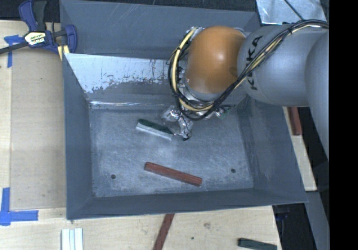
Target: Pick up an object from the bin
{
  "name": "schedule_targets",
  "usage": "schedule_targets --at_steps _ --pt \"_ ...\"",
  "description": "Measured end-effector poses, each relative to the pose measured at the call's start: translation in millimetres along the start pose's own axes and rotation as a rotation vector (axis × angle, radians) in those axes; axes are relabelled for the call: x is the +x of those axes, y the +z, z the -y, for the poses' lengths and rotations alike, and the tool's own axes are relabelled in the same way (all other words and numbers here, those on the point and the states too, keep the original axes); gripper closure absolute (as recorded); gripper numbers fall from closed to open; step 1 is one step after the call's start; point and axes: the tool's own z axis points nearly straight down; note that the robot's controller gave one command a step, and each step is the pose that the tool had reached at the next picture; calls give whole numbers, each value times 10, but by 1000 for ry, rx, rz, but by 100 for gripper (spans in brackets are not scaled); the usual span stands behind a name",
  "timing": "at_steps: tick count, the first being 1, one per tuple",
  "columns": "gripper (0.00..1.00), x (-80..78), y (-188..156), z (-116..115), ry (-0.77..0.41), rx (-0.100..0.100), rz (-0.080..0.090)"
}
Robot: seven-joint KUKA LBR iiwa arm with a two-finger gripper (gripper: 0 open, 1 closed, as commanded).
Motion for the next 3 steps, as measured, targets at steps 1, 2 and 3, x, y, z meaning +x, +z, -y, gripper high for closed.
schedule_targets --at_steps 1,2,3 --pt "0 2 4 -3 1 -1 -1" --pt "100 7 8 -3 2 -2 -2" --pt "0 8 8 -3 3 -3 -3"
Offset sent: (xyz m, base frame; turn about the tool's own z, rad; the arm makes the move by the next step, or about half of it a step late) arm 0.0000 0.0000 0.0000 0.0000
